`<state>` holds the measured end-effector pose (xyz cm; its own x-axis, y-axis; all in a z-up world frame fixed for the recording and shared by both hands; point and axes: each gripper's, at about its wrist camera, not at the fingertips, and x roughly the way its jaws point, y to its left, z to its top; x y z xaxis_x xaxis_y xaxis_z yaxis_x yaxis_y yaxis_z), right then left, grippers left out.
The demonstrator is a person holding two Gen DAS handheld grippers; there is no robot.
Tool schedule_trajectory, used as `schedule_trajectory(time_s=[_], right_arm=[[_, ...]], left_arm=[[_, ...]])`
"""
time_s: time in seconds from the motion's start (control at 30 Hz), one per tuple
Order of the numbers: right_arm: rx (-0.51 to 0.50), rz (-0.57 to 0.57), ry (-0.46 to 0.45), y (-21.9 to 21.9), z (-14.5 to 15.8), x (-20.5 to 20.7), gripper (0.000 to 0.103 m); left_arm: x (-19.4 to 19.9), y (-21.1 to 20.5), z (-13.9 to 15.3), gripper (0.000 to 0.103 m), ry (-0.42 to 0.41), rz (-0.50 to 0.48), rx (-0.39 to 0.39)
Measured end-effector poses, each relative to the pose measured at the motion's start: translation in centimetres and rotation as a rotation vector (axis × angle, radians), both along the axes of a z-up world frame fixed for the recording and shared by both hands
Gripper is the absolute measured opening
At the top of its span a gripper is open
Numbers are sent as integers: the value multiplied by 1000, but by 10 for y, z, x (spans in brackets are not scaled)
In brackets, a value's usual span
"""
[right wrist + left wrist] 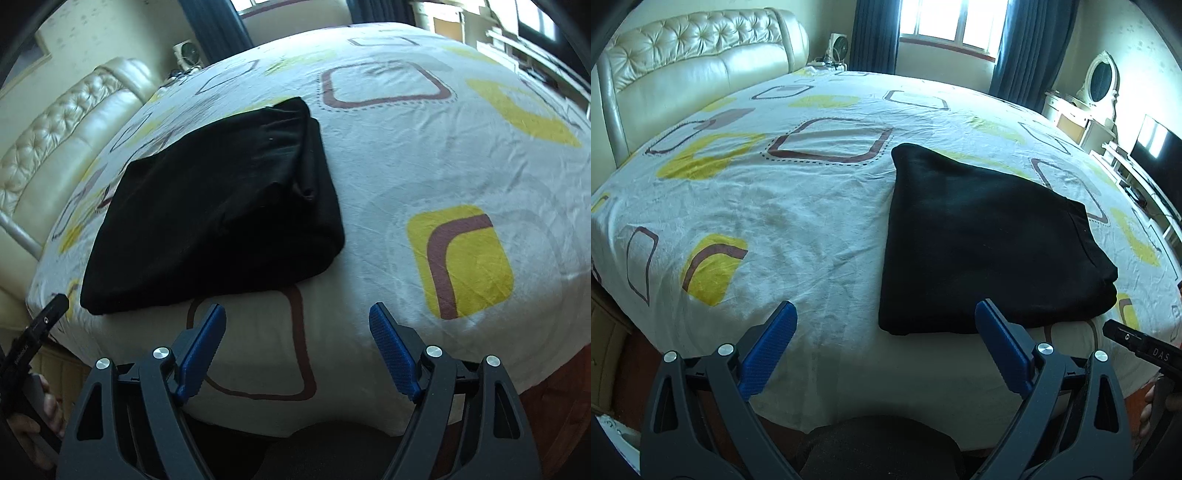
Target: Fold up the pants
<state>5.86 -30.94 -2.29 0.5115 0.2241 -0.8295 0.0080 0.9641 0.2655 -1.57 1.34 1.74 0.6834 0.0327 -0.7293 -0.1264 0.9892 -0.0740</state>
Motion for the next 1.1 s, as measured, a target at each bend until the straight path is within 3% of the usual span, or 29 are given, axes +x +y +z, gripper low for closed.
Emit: schedule_trajectory(time_s=[0.2, 1.1], right_arm=[[-86, 37, -83, 12, 13, -5, 79], [-37, 35, -42, 19, 7, -5, 79]], left_arm=[[0, -10, 0, 97, -5, -21, 18], [-4, -17, -1, 97, 11, -7, 34]])
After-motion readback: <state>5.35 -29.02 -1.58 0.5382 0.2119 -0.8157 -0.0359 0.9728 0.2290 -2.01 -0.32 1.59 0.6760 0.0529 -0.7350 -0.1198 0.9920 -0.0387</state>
